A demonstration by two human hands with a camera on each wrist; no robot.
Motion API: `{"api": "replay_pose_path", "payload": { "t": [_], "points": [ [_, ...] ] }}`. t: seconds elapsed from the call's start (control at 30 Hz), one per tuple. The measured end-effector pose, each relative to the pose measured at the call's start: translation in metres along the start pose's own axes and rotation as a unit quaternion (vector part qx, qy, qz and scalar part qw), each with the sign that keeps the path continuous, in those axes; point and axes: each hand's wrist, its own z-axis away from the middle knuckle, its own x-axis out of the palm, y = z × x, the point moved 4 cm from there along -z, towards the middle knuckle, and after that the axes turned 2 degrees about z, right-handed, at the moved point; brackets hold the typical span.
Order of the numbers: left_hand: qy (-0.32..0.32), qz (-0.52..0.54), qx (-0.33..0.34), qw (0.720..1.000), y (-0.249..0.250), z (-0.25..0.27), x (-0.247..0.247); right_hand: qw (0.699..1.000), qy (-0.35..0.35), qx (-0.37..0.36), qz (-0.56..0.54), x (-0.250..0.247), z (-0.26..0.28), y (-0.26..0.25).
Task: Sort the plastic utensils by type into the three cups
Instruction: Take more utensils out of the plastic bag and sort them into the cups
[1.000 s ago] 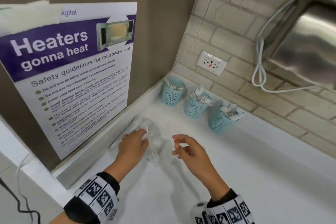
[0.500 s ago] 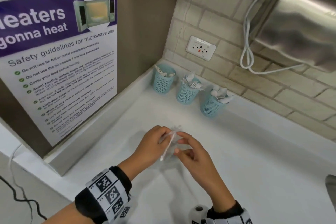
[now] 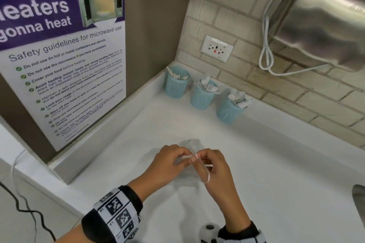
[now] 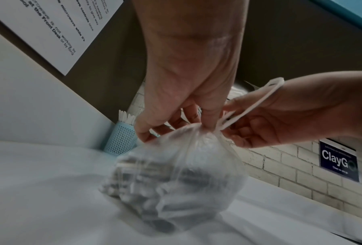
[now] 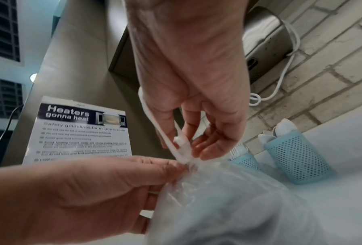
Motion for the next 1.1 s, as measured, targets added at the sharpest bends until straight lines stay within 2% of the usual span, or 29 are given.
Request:
{"api": "replay_pose_path", "payload": {
  "t": [0.23,0.43,0.5,0.6,0.67,0.73,0.83,1.0,1.1],
  "points": [
    [0.076,-0.023,-0.002,0.997,-0.006,0.003,-0.006,0.991,-0.074,0.027,-0.105,0.002,0.013,-0.007],
    [0.079,-0.065,0.014,0.995,-0.003,-0.006,-0.017,0.964,-0.07,0.003,-0.258,-0.008,0.014,-0.027],
    [0.09,-0.049,0.013,0.995,-0.004,-0.008,-0.022,0.955,-0.063,-0.002,-0.289,-0.01,0.014,-0.032],
    [0.092,0.06,-0.016,0.994,-0.003,-0.01,-0.032,0.969,-0.057,0.009,-0.241,-0.007,0.016,-0.032],
    [0.049,0.154,-0.03,0.986,0.004,-0.01,-0.033,0.985,-0.068,0.027,-0.157,0.001,0.014,-0.026],
    [0.014,0.16,-0.001,0.987,0.014,-0.008,-0.033,0.99,-0.081,0.046,-0.108,0.011,0.01,-0.021],
    [0.003,0.16,0.025,0.987,0.02,-0.004,-0.036,0.989,-0.05,0.068,-0.119,0.014,0.003,-0.018],
    [0.037,0.256,-0.011,0.966,0.019,-0.007,-0.052,0.972,0.055,0.125,-0.19,-0.002,-0.006,-0.005],
    [0.069,0.265,-0.017,0.962,0.023,-0.011,-0.062,0.976,0.037,0.125,-0.177,-0.004,-0.006,-0.008]
  ]
}}
